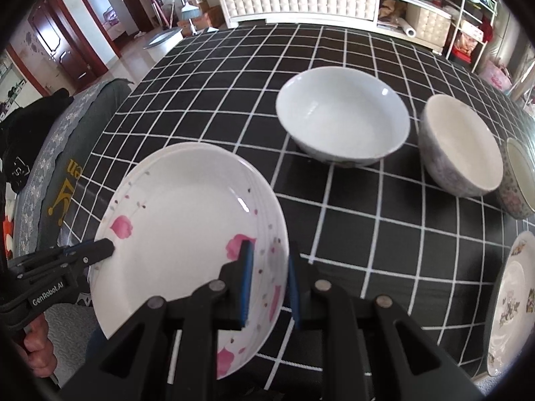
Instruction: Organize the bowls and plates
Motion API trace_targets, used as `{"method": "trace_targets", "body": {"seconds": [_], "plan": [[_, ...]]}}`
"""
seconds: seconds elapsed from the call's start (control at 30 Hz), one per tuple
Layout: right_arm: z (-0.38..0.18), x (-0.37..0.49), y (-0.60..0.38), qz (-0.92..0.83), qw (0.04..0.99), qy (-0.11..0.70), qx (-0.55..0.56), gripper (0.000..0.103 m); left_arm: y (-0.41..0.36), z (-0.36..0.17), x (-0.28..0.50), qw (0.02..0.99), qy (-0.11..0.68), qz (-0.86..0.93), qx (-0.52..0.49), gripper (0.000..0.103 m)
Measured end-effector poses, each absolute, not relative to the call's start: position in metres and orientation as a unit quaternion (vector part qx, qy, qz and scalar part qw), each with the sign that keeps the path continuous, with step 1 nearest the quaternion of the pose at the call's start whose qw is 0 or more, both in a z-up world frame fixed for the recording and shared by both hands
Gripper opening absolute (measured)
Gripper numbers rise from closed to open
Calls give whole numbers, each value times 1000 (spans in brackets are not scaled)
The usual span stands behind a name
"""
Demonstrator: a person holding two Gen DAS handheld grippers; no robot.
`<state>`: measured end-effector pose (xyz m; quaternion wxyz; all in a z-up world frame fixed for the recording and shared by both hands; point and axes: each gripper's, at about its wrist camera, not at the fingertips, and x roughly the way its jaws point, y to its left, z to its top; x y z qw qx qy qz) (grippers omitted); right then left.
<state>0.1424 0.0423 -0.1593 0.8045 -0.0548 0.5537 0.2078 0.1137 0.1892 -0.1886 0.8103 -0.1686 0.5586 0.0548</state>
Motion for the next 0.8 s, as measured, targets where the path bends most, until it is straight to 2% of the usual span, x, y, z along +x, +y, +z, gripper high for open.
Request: {"method": "trace_targets", "body": {"seconds": [0.57, 0.8], "plan": [[-168, 147, 51, 215, 798, 560, -61, 24, 209, -185, 119, 817, 546, 70, -171, 7], [-149, 142, 38, 211, 813, 540, -53, 24, 211, -174, 109, 820, 538, 84, -178, 7]]}}
